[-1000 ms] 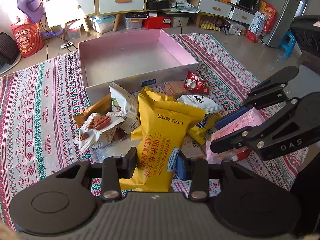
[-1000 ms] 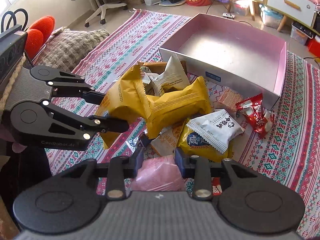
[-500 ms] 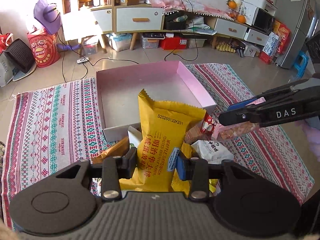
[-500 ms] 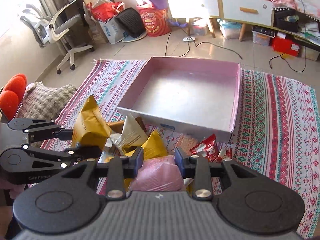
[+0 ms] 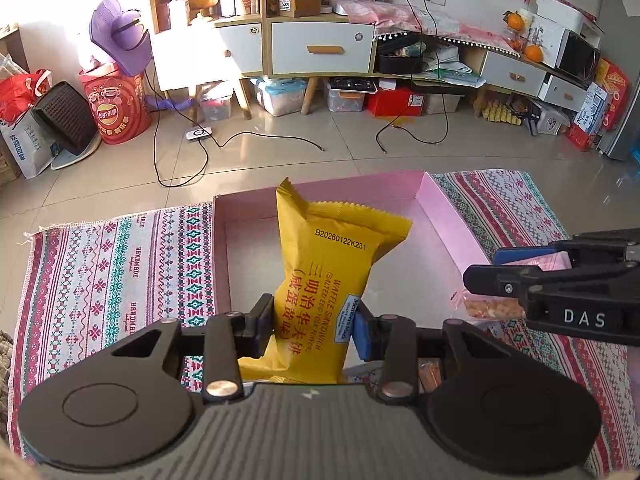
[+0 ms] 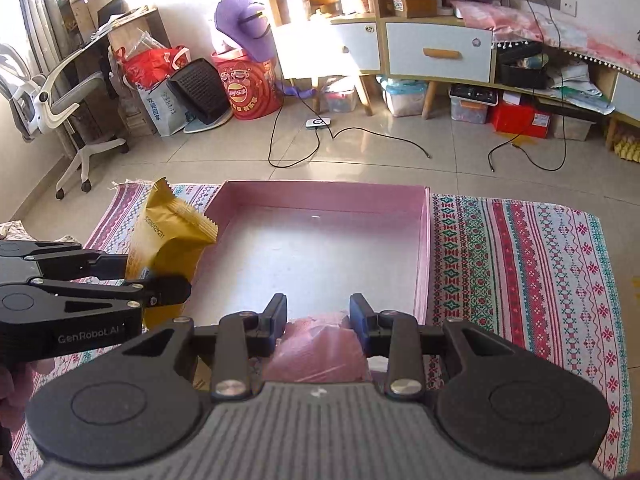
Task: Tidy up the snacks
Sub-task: 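Carry both packets into the pink box and open both tools to release them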
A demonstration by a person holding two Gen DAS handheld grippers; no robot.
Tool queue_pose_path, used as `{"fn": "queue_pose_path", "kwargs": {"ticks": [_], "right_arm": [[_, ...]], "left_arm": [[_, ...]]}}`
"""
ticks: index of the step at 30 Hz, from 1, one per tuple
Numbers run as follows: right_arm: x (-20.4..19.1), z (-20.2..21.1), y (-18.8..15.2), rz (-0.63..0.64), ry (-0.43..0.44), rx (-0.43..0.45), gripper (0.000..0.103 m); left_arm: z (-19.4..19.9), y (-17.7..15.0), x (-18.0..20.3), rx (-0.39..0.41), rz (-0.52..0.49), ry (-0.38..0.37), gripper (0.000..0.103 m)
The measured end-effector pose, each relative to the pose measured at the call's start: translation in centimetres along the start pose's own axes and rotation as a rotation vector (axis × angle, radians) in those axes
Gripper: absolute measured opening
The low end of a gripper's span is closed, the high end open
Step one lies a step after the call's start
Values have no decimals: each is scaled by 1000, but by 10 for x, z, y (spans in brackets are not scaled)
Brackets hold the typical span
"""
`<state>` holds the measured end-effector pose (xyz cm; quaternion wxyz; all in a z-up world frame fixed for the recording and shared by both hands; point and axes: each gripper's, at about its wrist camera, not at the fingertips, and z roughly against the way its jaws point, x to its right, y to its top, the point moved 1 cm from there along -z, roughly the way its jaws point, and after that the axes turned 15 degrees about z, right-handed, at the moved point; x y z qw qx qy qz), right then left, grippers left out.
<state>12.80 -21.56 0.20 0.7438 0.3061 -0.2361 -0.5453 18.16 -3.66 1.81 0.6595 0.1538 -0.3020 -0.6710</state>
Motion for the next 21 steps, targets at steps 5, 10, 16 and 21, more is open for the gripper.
{"fn": "queue_pose_path", "kwargs": {"ticks": [5,10,16,21], "right_arm": [[5,-20,-3,-30,12,17,31],[3,-32,-5,-43,25,21,31],[3,-38,-6,-59,17,23,32],[3,-40,-6,-67,26,16,37]], "left_arm": [[-27,9,-6,-9,50,7,46],[-44,9,-6,-18,36,40,46],[-57,7,-7,-34,43,64,46],[-60,7,-6,-22,47,71,50]]}}
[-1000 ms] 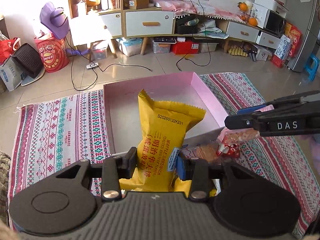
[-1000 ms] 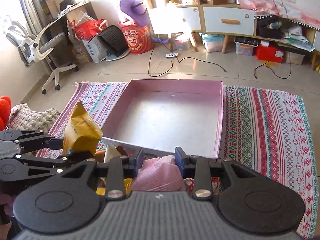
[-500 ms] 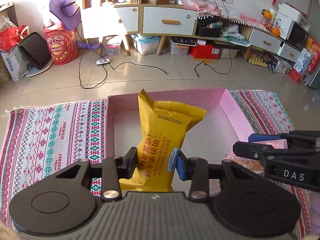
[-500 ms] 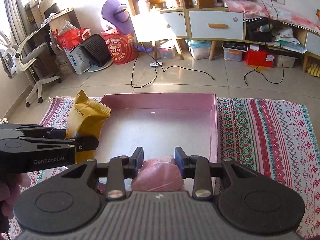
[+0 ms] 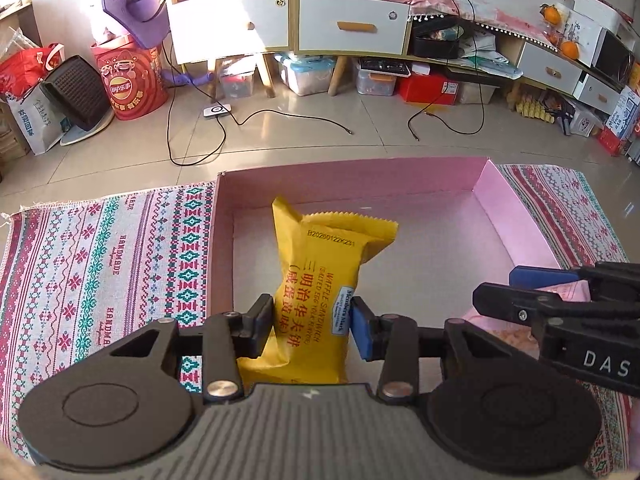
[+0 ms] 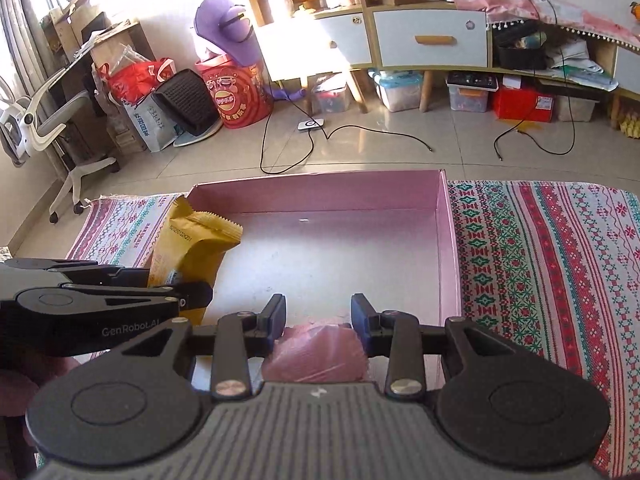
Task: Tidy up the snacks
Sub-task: 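Carry both packets into the pink box and open both tools to release them, then grasp the silver-blue truffle with the left tool while the right tool grasps the red candy packet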
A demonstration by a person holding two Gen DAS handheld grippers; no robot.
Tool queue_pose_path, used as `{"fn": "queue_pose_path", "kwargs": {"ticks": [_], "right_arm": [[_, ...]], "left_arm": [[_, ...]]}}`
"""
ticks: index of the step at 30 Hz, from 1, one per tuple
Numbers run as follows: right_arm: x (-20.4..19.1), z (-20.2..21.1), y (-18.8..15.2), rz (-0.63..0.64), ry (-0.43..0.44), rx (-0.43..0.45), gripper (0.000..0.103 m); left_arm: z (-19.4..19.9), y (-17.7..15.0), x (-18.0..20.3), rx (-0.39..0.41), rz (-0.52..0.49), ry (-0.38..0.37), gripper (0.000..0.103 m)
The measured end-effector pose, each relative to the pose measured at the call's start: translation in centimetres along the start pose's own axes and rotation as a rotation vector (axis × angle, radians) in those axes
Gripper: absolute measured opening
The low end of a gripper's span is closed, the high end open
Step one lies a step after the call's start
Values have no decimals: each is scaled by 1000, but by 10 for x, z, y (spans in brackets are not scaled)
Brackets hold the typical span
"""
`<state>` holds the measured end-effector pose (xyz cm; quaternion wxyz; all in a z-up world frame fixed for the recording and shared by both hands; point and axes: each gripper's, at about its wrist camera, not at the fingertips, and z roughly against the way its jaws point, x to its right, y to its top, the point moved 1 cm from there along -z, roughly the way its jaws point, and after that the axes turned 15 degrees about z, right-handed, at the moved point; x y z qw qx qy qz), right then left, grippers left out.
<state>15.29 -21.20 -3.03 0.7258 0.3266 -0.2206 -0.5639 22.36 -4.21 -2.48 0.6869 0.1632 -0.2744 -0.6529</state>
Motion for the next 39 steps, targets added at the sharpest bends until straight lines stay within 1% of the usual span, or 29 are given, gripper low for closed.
{"fn": "queue_pose_path", "kwargs": {"ticks": [1,2,3,4,12,19,23,25,28,34,39], "right_arm": [[0,1,0,-3,-6,3,43],[0,2,0,-8,-10,10,48],[1,4,0,-12,-16,21,63],[1,7,1,-13,-23,31,71],[1,22,4,0,-43,34,79],[-5,46,-1,42,-67,37,87],[-8,59,-5,47,-65,34,90],[-11,64,-8,58,-67,29,93],[-18,73,-14,80,-70,14,94],[-26,88,-25,97,-56,-6,98],[-33,94,-40,116,-48,-33,99]], "left_arm": [[1,0,0,6,-6,-1,59],[2,0,1,15,-13,-2,73],[4,0,1,28,-18,2,78],[6,-1,1,40,-21,3,83],[17,-5,-6,33,-19,-11,91],[43,-17,-9,40,-38,-42,97],[58,-25,-12,42,-52,-51,100],[66,-30,-15,42,-57,-57,101],[76,-38,-20,39,-60,-65,103],[93,-55,-29,28,-69,-85,103],[100,-73,-36,13,-80,-93,103]]}}
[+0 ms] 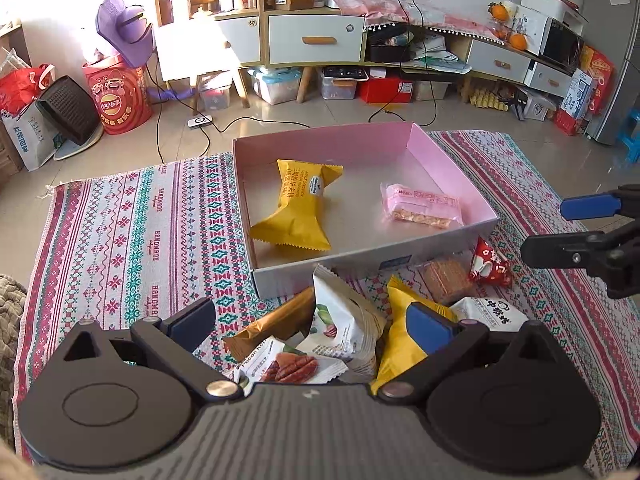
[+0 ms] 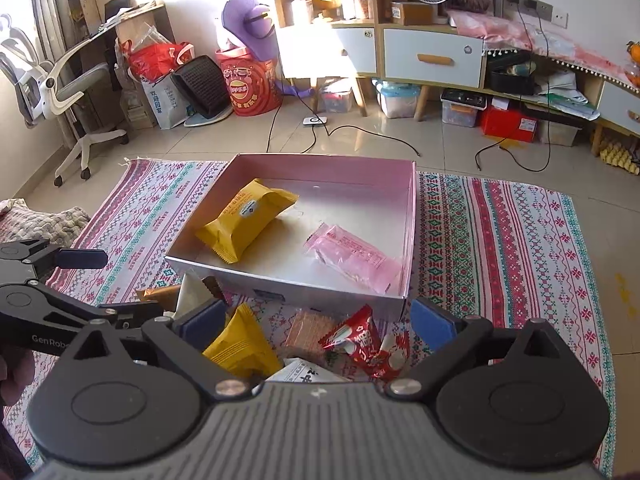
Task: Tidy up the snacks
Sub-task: 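Grasp the silver-blue truffle with the left tool while the right tool grasps the red candy packet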
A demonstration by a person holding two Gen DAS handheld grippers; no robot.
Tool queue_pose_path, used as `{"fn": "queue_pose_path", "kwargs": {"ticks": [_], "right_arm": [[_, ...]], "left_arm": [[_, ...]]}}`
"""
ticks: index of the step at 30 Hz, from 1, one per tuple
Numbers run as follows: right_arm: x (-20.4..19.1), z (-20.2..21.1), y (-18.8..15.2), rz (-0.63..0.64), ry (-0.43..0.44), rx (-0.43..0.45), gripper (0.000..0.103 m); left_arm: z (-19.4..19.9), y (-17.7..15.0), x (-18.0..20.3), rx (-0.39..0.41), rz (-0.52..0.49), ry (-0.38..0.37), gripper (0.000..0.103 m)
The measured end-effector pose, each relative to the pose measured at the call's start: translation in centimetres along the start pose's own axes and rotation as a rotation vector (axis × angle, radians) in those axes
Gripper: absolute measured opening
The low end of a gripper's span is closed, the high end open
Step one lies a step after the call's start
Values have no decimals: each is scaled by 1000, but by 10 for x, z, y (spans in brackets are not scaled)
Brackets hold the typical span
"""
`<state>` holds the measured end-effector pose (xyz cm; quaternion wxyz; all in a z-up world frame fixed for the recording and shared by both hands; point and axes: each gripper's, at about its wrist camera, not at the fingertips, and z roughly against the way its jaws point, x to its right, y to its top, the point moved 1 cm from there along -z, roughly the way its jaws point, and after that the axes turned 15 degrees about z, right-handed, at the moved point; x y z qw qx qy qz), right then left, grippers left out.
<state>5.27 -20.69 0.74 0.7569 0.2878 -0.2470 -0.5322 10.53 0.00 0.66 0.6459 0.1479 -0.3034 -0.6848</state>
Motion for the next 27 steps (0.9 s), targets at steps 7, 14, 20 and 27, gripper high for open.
{"fn": "queue_pose_path", "kwargs": {"ticks": [7,14,20,27], "right_arm": [[-12,2,-22,24,26,-67,99],[-21,4,-45,47,69,-142,99],[-29,3,-65,71,88,-211,99],[-31,-9,-85,45,104,-310,99]], "left_arm": [[3,-26,-8,-42,-18,-17,103],[7,-52,-9,-115,-50,-53,103],[8,-70,1,-162,-83,-96,103],[0,-88,19,-203,-132,-116,103]]}}
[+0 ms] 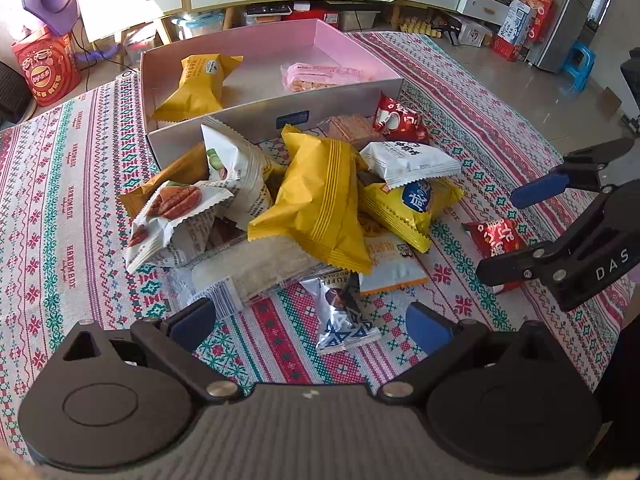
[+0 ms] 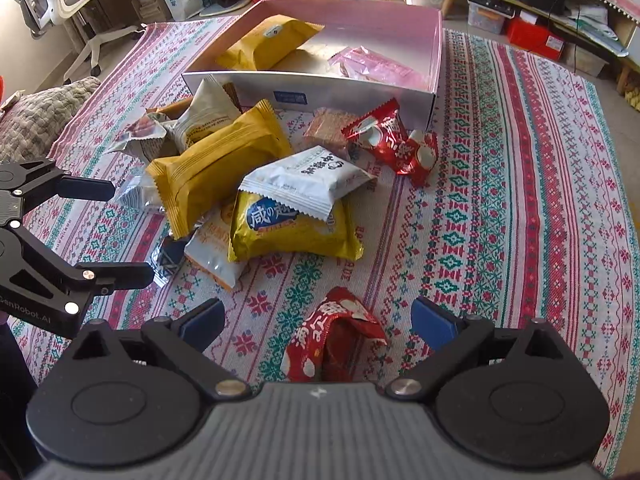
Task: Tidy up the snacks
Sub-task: 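Grasp the silver-blue truffle with the left tool while the right tool grasps the red candy packet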
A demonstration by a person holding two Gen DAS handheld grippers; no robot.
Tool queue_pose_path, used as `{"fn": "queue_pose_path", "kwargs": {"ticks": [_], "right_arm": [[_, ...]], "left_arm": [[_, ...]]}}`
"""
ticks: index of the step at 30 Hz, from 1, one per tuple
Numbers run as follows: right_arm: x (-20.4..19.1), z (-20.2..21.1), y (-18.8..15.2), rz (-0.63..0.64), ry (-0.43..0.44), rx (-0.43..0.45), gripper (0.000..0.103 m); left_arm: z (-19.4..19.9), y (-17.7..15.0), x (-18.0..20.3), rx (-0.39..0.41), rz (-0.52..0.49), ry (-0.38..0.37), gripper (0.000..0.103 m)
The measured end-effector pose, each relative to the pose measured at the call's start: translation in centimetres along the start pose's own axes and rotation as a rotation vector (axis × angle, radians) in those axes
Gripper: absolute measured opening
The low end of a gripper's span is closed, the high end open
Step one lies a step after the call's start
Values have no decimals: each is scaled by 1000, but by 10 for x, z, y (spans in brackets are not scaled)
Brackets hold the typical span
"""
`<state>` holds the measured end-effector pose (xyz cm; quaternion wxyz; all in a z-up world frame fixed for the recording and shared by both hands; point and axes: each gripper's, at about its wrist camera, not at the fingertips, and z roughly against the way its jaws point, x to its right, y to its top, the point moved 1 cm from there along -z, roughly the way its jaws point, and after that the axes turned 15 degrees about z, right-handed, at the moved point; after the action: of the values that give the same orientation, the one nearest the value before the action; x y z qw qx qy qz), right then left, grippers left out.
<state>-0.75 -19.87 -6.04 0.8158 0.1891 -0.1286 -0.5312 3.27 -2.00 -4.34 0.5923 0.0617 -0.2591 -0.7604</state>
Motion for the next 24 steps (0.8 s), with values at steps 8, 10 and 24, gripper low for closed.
{"fn": "queue_pose_path", "kwargs": {"ticks": [8,10,24], "right_arm": [[-4,-11,-5,-9,5,-64,98],[-5,-13,-6,-8,4,-72,97],[-9,-19,-5,4,-14,-84,89]], "left_arm": [[-19,-5,7,-28,-17,7,99],[-21,-5,7,-36,-14,5,94],[-25,-2,4,-22,11,-27,71]]}}
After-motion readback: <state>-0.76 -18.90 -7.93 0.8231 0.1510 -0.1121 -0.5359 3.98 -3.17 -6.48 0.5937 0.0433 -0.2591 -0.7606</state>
